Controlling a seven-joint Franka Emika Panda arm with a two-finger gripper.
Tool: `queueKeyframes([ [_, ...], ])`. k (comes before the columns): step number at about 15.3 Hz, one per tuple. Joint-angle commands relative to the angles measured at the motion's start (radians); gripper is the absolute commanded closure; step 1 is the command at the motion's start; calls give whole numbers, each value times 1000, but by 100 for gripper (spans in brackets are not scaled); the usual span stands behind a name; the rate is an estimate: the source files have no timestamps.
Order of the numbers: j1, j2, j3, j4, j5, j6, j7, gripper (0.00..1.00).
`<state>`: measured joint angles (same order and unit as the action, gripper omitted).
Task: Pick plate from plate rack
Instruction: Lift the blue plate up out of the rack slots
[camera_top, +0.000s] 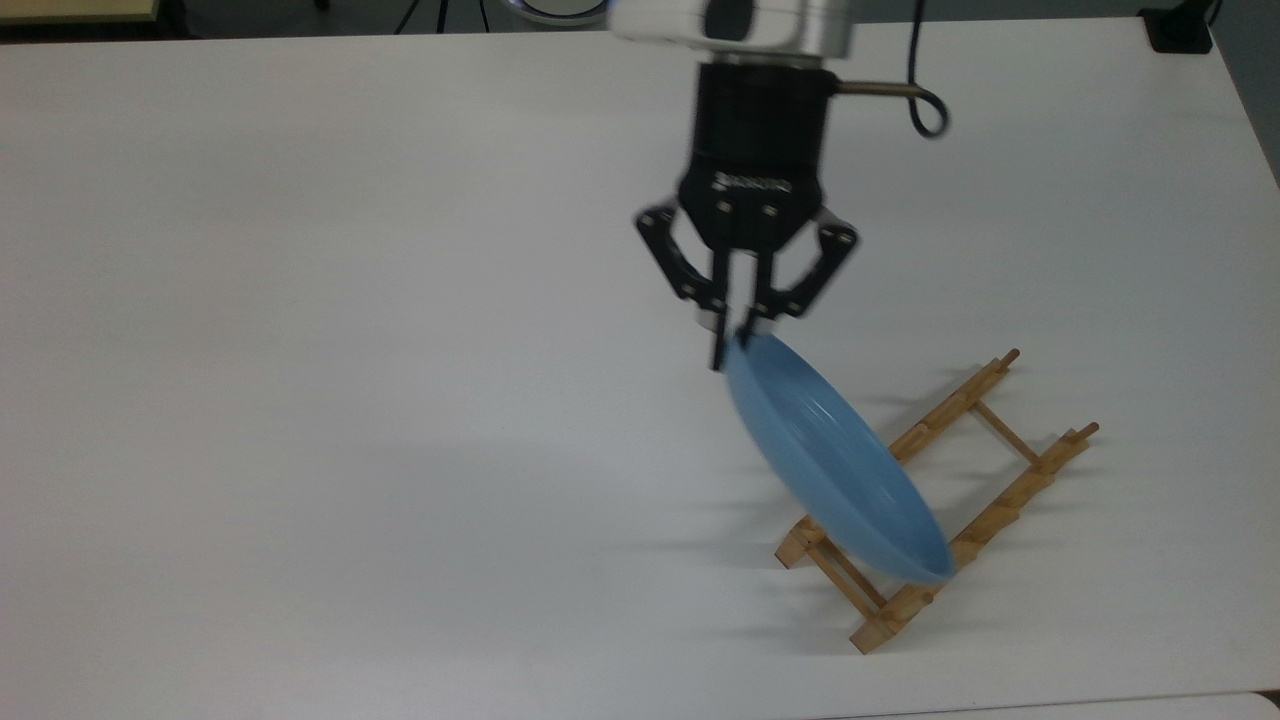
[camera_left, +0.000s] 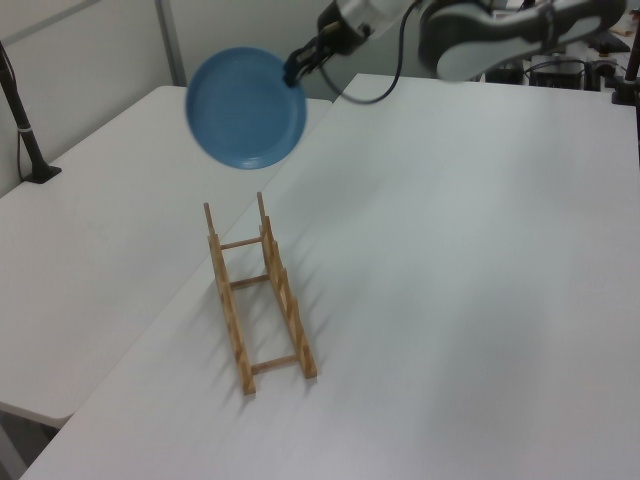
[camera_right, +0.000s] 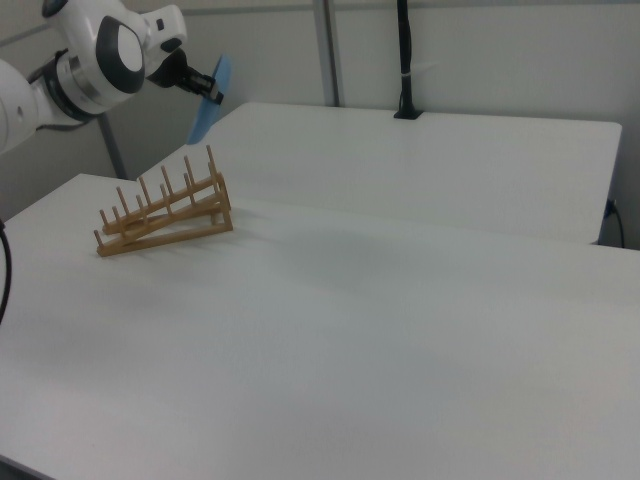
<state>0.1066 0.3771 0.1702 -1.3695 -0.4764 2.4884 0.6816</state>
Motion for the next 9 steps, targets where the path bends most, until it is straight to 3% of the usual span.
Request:
queueKeyframes([
  [1,-51,-130,6,-105,227,-179,-260,100],
  [3,-96,-174,6,-111,367,-322,-443,100],
  [5,-148,-214,5,-112,464,-474,-618,100],
  [7,-198,-234,-4,-120,522,-618,-780,100],
  [9,-244,-247,-9,-140,536,-744,-931,100],
])
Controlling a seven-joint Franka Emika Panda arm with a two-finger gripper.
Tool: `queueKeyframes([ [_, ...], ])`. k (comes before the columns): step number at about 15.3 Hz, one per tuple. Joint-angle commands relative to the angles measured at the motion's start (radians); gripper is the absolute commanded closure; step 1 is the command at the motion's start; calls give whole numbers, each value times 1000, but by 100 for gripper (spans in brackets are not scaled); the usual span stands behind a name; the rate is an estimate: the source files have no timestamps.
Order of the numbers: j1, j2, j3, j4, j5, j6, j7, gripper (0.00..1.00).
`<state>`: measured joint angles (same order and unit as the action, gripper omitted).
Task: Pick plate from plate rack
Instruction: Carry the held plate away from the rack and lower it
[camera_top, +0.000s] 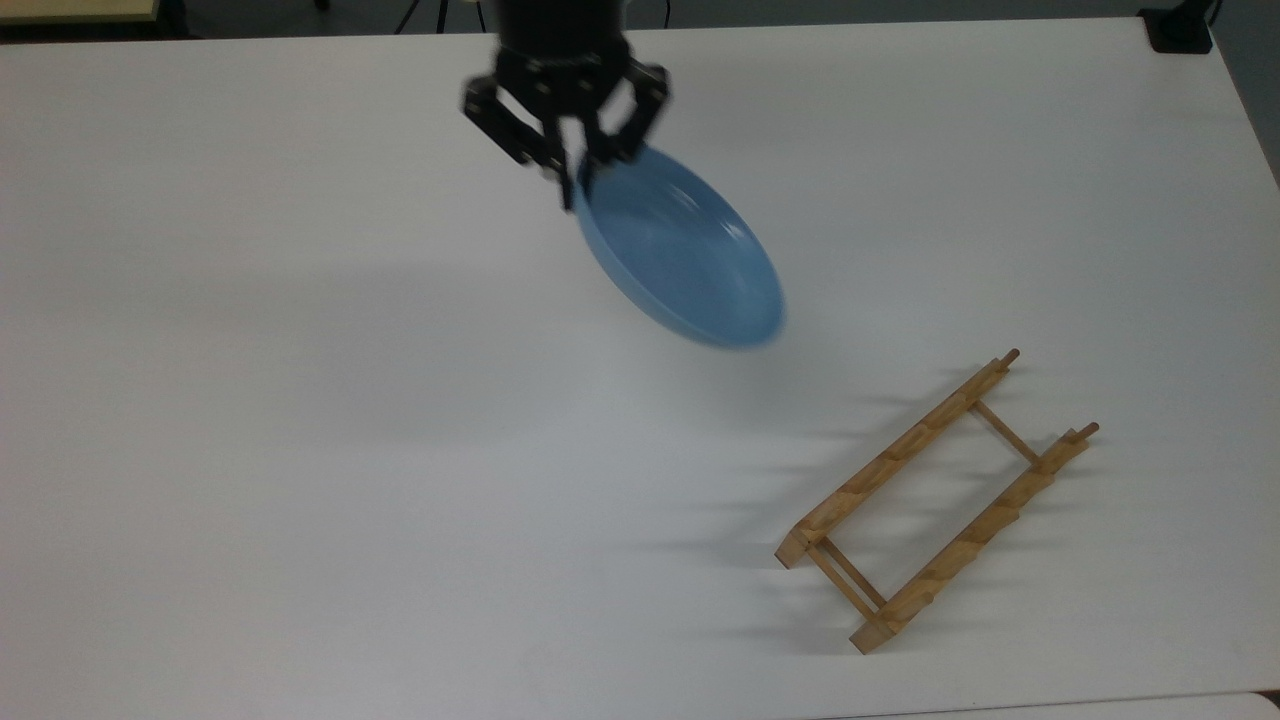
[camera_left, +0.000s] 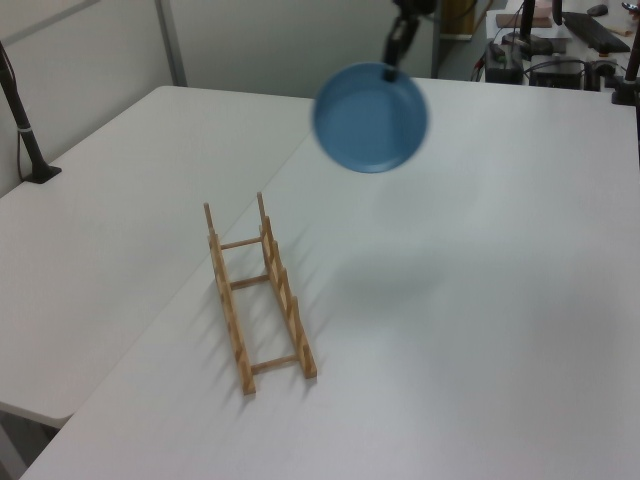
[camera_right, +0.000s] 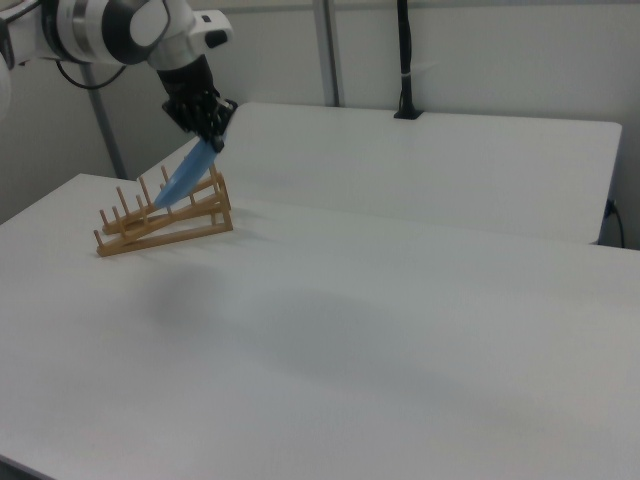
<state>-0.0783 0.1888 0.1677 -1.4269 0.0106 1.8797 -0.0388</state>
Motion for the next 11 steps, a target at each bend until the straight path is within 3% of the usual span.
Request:
queueKeyframes([
  [1,-84,-63,-8,-96,49,-177,-270,100],
  [6,-193,-75,-8,-222,81,-202,-450,100],
  [11,-258,-120,-13,-423,150,-36,-604,100],
])
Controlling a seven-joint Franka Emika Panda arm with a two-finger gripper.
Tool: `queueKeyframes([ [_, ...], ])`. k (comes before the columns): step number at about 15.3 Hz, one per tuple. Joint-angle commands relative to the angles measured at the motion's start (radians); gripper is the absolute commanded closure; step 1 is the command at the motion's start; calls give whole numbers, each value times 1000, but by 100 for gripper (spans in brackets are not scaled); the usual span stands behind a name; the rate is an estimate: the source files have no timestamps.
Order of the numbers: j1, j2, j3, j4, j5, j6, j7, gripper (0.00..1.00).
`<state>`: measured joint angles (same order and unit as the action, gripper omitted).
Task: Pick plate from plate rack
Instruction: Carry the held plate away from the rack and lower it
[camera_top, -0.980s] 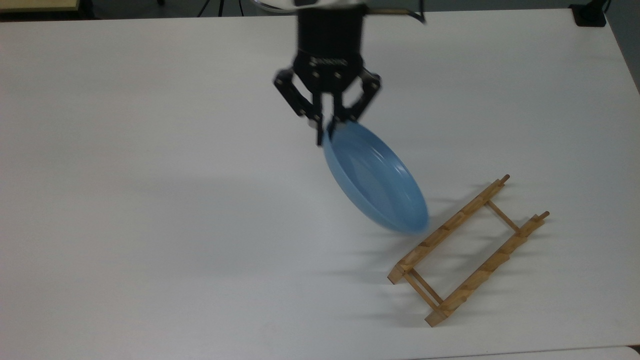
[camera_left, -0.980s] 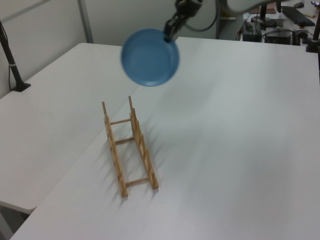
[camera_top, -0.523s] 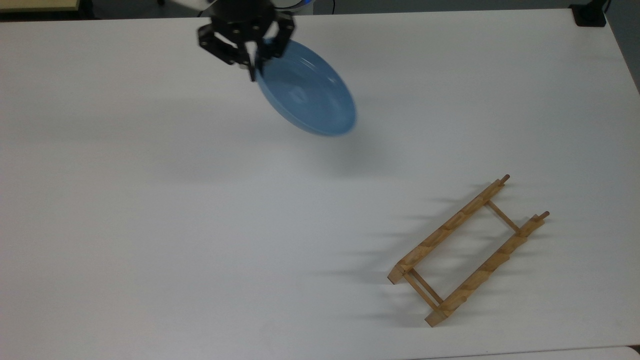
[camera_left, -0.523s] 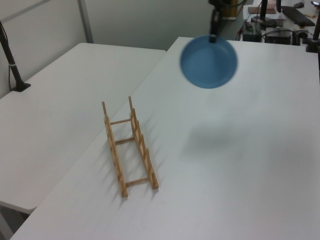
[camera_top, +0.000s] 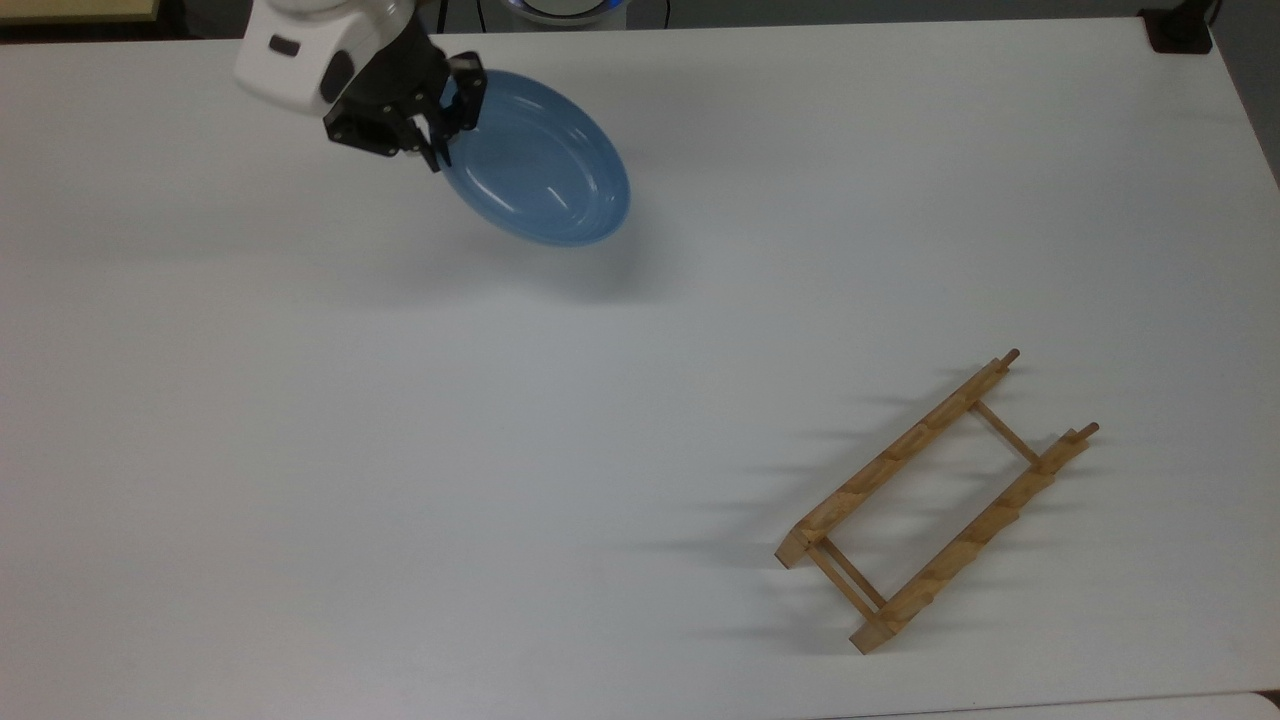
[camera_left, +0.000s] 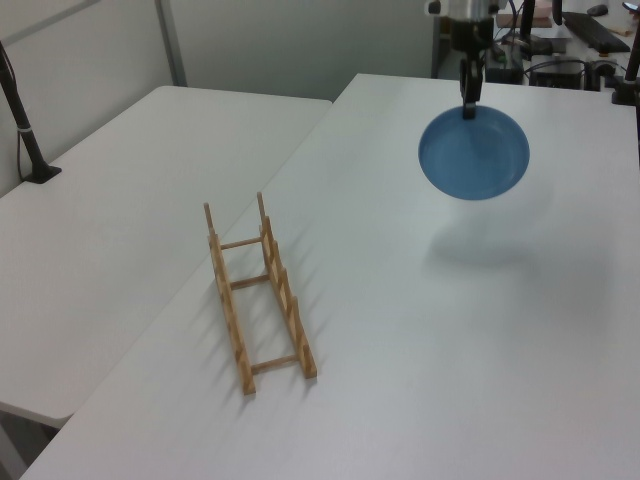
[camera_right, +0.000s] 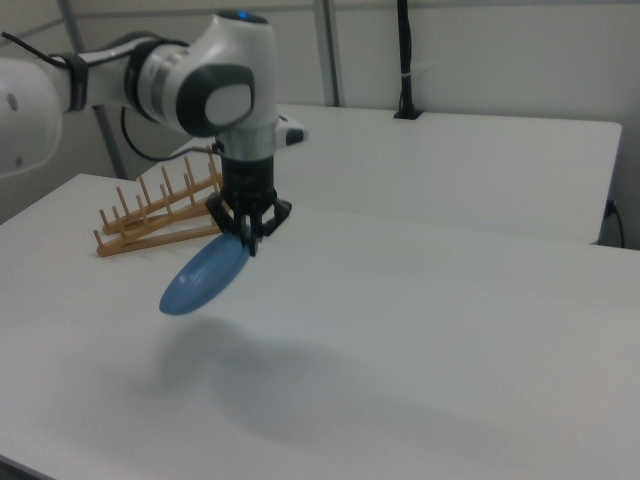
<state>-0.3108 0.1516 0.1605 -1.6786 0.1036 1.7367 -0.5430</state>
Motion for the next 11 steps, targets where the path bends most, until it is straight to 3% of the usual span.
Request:
queueKeyframes([
  [1,-36,-81,-6,-197,74,134,-119,100],
  [5,-39,-67,-6,-309,87,266,-144,100],
  [11,-33,-12,-4,-369,90,446,-137,100],
])
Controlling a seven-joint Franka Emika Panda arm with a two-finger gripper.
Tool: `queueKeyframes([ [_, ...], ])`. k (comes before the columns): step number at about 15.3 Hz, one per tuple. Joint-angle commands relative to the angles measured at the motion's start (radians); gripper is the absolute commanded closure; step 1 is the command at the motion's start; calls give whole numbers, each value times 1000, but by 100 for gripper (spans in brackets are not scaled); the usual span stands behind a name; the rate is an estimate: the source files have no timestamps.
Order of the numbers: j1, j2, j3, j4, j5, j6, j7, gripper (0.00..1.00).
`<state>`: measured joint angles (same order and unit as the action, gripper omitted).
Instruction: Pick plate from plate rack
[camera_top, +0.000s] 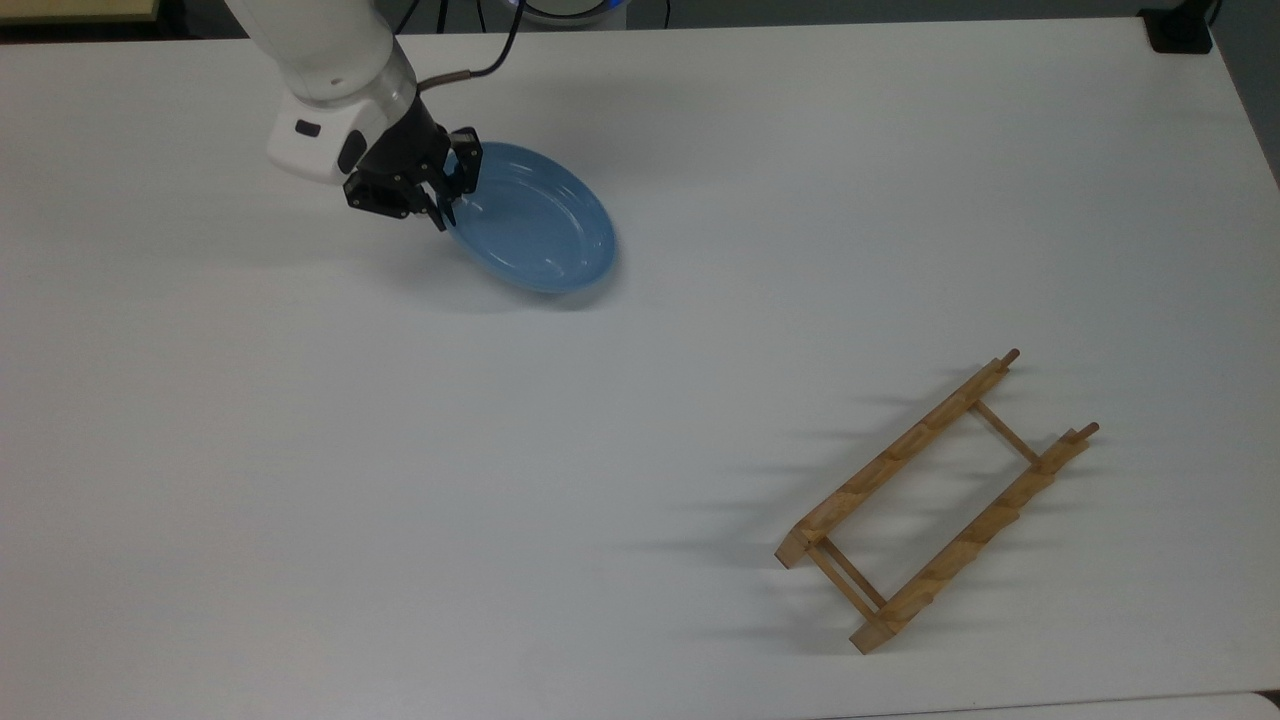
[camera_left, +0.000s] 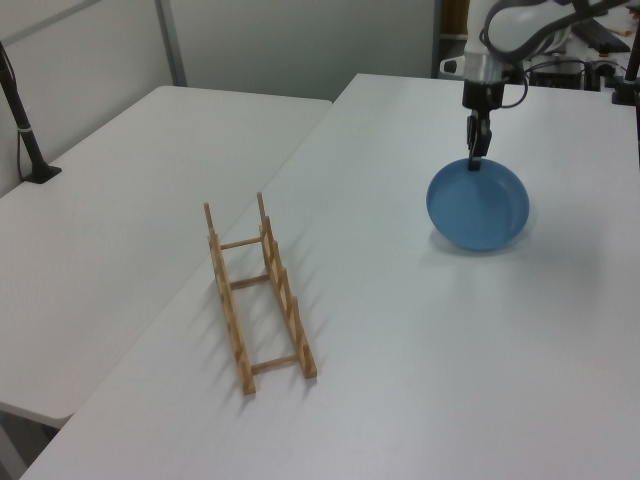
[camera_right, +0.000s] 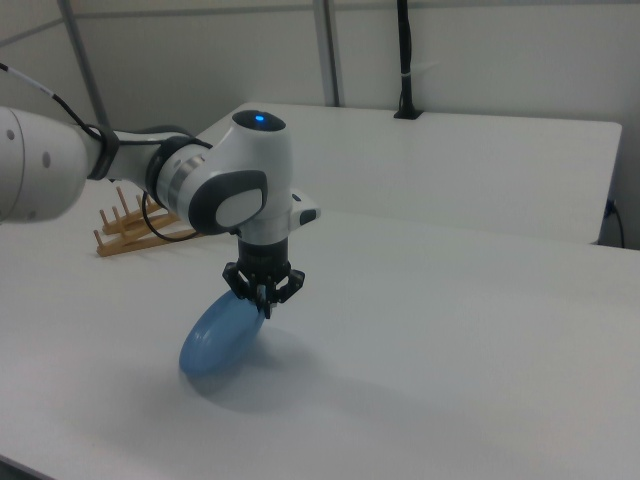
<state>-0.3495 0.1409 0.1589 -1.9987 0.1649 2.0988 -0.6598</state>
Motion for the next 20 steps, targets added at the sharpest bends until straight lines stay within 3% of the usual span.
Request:
queueKeyframes([
  [1,6,3,-2,-58,28,111,-20,100],
  [3,3,15,-2,-63,28,130,-20,97],
  [4,0,16,-4,-61,28,127,-18,66],
  [5,-3,16,-4,-58,28,127,-15,30],
  [7,-5,12,-4,-52,28,126,-14,0],
  [13,-16,-35,-2,-14,28,63,41,0],
  [20,3,-138,-7,250,24,-316,539,0],
])
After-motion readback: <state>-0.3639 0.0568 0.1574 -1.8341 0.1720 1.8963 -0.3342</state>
